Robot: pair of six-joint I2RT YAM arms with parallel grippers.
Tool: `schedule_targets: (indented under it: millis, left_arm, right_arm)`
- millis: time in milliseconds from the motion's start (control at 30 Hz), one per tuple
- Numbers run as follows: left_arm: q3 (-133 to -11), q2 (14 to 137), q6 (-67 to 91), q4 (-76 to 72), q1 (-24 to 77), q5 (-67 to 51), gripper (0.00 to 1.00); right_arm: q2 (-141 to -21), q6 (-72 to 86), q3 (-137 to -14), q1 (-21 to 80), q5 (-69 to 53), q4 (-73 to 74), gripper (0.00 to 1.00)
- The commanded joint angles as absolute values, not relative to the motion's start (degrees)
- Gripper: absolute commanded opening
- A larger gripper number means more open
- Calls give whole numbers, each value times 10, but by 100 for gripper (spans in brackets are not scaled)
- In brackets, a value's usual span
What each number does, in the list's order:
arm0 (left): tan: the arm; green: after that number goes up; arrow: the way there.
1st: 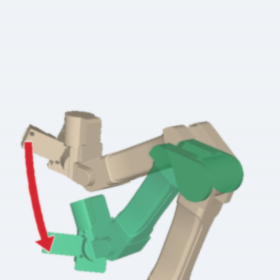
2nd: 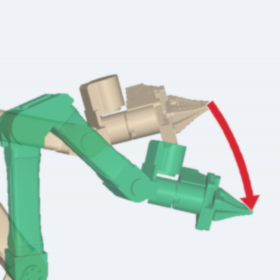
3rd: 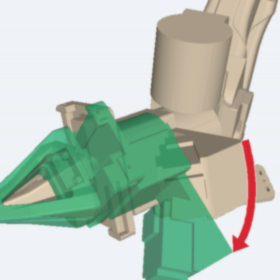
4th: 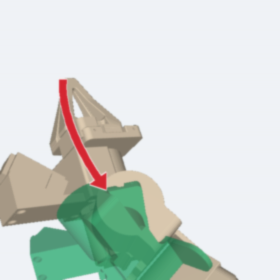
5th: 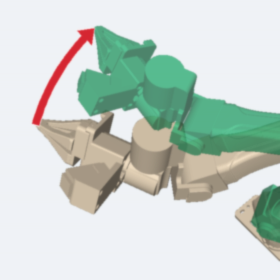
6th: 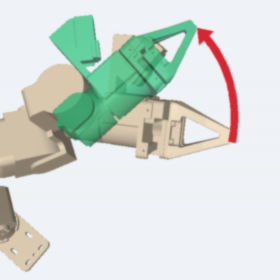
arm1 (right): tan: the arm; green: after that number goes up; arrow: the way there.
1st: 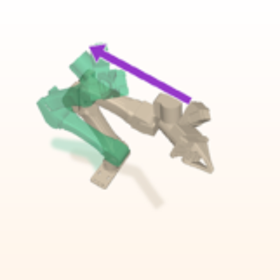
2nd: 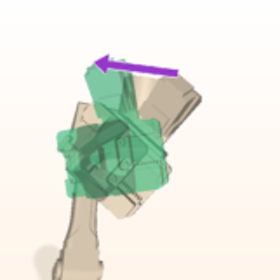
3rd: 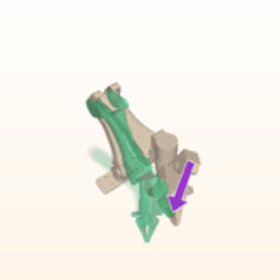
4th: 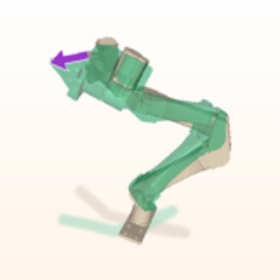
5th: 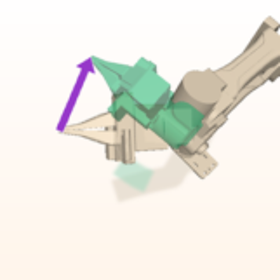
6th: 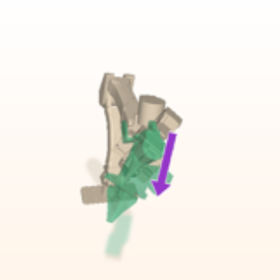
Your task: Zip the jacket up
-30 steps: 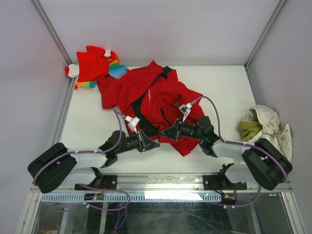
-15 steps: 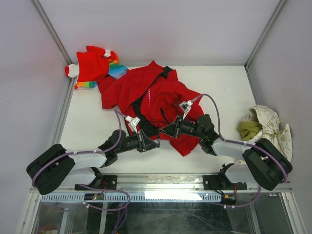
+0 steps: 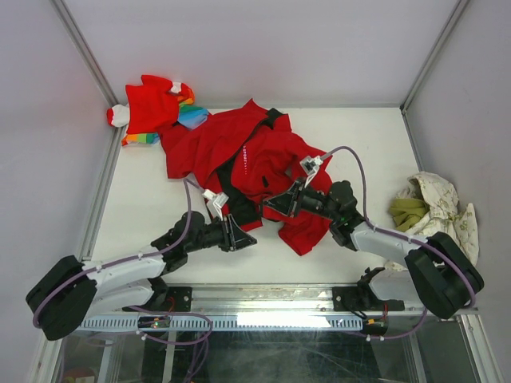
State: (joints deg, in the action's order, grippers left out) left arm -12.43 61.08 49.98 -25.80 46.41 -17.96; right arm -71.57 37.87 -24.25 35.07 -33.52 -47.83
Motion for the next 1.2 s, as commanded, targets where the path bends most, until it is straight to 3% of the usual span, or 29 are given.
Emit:
schedule_targets:
  millis: [0,133,567,933,1167]
  left_arm:
    - [-168,537,441,-204,445,-154,26]
    - [-191,525,413,-206,414,-171,36]
    - [-256,655,396,-335,367,-305,37]
    - [-247,685,417,-396,367,-344,33]
    - [-249,716,423,-419,367,-354,23]
  right_arm:
    - [-706,363,-243,349,-354,-511,0]
    - [-706,367,-233,349,-369,-510,0]
    - [-694,371,-221,349,-388,-503,0]
    - [-702,375,-223,350,-397,-510,0]
    - [-711,382,-226,350,-408,-523,0]
